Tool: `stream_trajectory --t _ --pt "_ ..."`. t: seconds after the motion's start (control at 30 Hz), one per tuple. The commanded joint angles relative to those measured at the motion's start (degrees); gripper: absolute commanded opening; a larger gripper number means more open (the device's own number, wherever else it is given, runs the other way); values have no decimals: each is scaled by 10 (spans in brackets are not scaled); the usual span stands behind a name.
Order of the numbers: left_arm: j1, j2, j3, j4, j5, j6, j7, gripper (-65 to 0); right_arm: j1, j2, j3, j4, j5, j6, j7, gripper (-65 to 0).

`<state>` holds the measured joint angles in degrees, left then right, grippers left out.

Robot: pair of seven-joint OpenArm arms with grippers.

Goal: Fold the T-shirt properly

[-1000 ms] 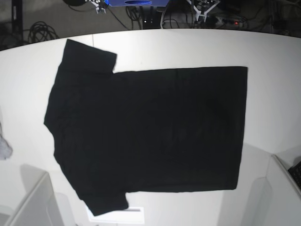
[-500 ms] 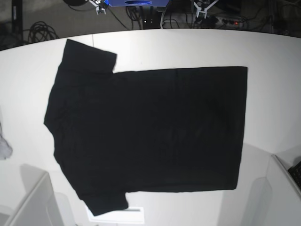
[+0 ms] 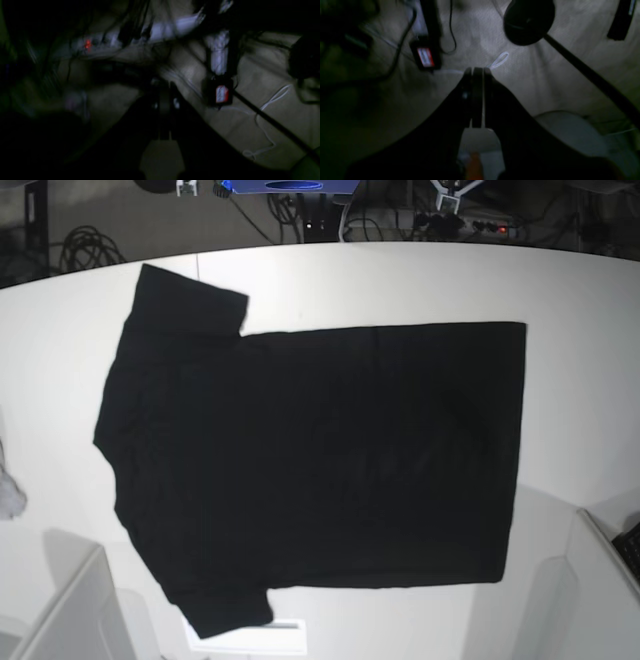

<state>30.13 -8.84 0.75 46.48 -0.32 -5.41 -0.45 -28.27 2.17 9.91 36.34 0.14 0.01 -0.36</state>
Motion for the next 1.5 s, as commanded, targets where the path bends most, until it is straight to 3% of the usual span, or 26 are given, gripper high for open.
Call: stream_trajectory --t 0.0,0.23,0.43,0.53,0.77,1.07,1.17,1.3,1.33,1.37,1.47 --pt "17 -14 -7 14 -1 4 -1 -650 -19 -3 21 22 0 -3 2 -650" --pt "53 -39 -10 27 -2 4 -18 -650 -98 -10 51 164 1 -2 1 -650" --pt "125 -47 -10 27 -2 8 -220 -650 -166 -19 51 293 103 -2 -15 -650" --pt "154 -47 -18 44 -2 8 -276 -650 -190 -18 51 361 140 -2 -57 -650" --pt "227 -44 -113 159 -7 8 -310 -650 -232 -19 51 492 178 -3 -75 -650" --pt "281 -63 -121 291 -123 4 -312 -650 -257 -34 82 633 192 -6 -76 -650" --pt "310 -65 -125 357 -140 4 -312 -650 -251 -55 123 692 192 -4 -108 -650" --pt "339 -65 -126 426 -160 4 -312 -650 -224 -57 151 767 192 -3 -188 -650" --pt "341 -65 -126 438 -169 4 -311 -650 -214 -57 155 780 192 -3 -209 -638" --pt "341 -65 -126 444 -177 4 -311 -643 -201 -57 155 786 198 -3 -226 -540" --pt "338 -65 -126 453 -199 4 -311 -469 -168 -53 179 786 265 -3 -266 -266"
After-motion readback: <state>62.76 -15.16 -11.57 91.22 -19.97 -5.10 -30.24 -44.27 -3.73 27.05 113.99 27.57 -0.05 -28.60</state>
